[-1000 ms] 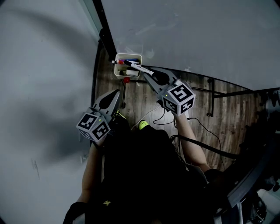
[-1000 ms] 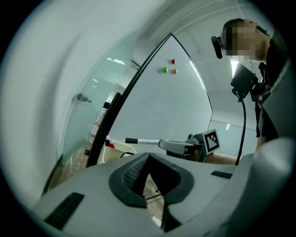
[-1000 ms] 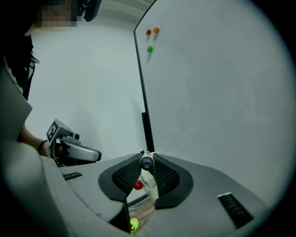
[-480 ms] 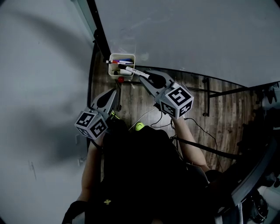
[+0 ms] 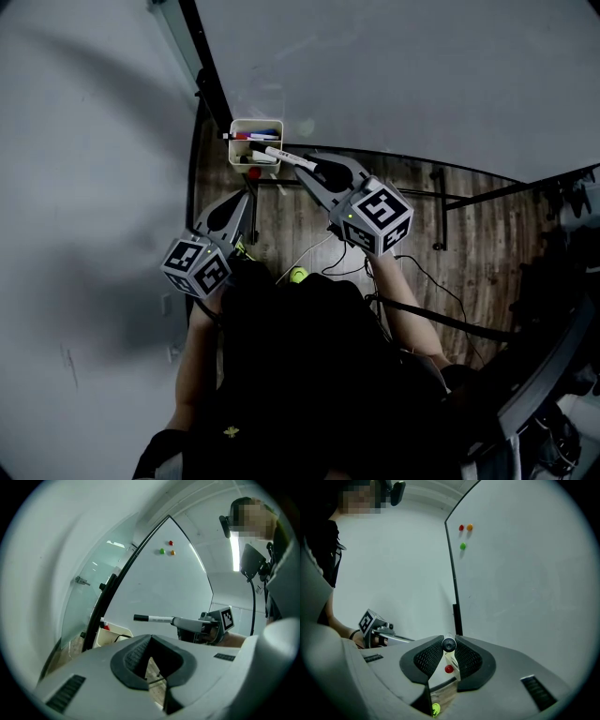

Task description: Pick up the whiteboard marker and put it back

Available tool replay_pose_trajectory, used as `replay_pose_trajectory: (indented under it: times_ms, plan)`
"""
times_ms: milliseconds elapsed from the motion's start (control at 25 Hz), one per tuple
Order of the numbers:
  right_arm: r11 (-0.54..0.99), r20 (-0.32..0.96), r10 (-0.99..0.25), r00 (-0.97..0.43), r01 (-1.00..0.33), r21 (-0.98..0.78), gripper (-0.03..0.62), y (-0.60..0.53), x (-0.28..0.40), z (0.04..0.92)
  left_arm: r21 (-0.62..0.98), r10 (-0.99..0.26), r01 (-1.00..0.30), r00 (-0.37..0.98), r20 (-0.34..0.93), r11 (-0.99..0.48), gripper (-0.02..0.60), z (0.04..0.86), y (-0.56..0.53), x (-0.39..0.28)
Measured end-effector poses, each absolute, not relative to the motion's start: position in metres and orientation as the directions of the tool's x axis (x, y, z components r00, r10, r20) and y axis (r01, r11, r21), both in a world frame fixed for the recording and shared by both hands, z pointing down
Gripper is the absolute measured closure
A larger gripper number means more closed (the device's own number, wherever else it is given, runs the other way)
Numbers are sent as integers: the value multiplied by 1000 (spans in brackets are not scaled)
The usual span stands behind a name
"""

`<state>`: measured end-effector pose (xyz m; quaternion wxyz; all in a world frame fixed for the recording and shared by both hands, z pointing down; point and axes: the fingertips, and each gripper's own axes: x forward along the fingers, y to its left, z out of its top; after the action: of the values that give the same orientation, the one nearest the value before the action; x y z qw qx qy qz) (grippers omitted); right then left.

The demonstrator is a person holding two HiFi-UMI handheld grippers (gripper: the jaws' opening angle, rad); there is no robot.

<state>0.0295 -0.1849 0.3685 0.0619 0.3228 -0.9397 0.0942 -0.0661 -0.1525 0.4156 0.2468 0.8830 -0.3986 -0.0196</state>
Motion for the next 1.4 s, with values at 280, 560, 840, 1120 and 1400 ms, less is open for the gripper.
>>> replay_pose_trajectory:
  times_ms: [280, 560, 840, 1120, 1400]
  plan:
    - [770, 166, -605, -778, -626, -124, 513, -180, 34, 365, 471, -706, -674, 694, 140, -569, 551, 413, -151, -61]
    - [768, 163, -609, -776, -628, -123, 513, -180, 35, 363, 486, -707, -671, 693, 141, -560, 549, 414, -149, -59]
    - [768, 166, -609, -776, -629, -124, 513, -182, 32, 364, 489, -700, -673, 696, 163, -555, 550, 418, -145, -62]
    - [756, 170, -621, -765, -642, -126, 513, -189, 34, 367, 495, -699, -671, 696, 163, -553, 550, 418, -142, -65]
    - [752, 178, -622, -762, -645, -133, 513, -200, 31, 373, 491, -707, -679, 688, 167, -546, 549, 416, -144, -73]
